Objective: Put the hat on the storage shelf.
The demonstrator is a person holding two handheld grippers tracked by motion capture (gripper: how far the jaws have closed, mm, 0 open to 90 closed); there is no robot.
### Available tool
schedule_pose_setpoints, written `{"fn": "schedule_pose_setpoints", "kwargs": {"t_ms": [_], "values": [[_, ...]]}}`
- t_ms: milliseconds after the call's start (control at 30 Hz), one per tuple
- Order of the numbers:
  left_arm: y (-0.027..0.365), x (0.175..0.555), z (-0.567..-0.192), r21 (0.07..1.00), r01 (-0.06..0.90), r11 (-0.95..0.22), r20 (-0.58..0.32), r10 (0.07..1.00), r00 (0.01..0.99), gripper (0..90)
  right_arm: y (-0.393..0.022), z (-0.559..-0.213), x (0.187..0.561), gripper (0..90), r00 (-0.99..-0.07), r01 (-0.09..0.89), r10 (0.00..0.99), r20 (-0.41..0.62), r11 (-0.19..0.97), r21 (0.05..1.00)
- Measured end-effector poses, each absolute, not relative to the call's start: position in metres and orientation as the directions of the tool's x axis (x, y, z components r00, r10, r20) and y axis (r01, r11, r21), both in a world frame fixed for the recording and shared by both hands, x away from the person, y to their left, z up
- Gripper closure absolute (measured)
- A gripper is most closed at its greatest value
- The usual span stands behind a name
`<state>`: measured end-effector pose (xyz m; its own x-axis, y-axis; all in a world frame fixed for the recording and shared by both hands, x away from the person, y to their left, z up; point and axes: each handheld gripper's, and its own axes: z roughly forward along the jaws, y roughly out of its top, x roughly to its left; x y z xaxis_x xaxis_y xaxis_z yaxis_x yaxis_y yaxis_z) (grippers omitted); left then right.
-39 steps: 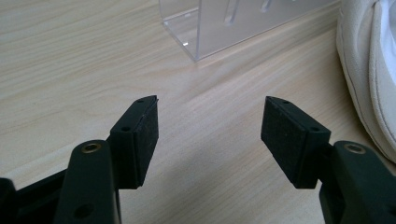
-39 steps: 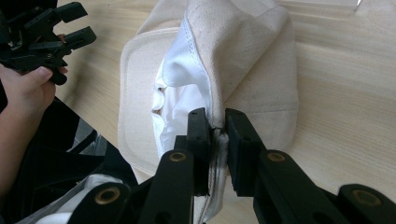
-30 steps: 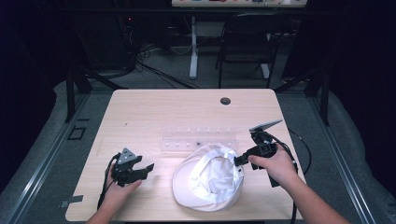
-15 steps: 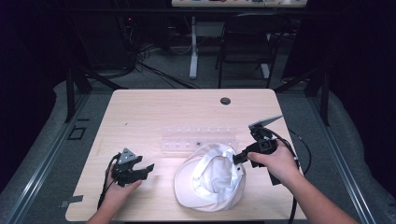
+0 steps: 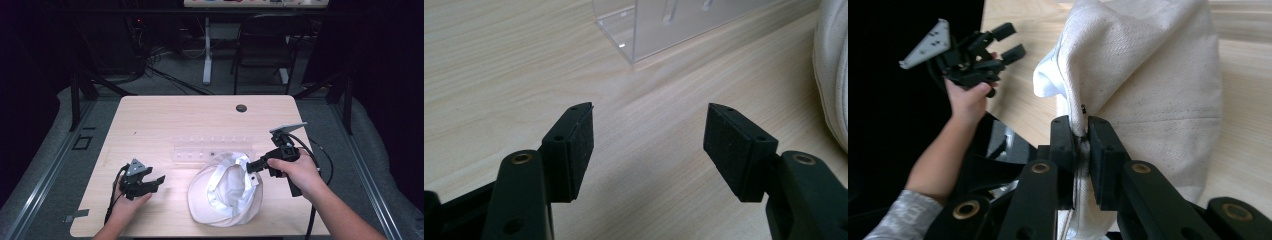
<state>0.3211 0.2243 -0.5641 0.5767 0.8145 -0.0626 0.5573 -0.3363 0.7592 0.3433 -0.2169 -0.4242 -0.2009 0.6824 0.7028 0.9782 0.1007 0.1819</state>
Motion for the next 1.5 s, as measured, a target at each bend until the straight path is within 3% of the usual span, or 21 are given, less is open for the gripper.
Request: {"fn": "schedule_pose_setpoints", "kwargs": {"t_ms": [733, 1500], "values": [[0.224, 0.321, -0.564, 0.76, 0.555, -0.338, -0.06, 0.814, 0.578, 37.3, -0.216, -0.408, 0.341, 82.5, -0.21, 0.975, 0.522, 0.827, 0.052, 0.215], [0.219, 0.319, -0.563, 0.761, 0.545, -0.351, -0.053, 0.804, 0.592, 37.5, -0.231, -0.371, 0.338, 82.6, -0.262, 0.945, 0.469, 0.844, -0.053, 0.323]]}}
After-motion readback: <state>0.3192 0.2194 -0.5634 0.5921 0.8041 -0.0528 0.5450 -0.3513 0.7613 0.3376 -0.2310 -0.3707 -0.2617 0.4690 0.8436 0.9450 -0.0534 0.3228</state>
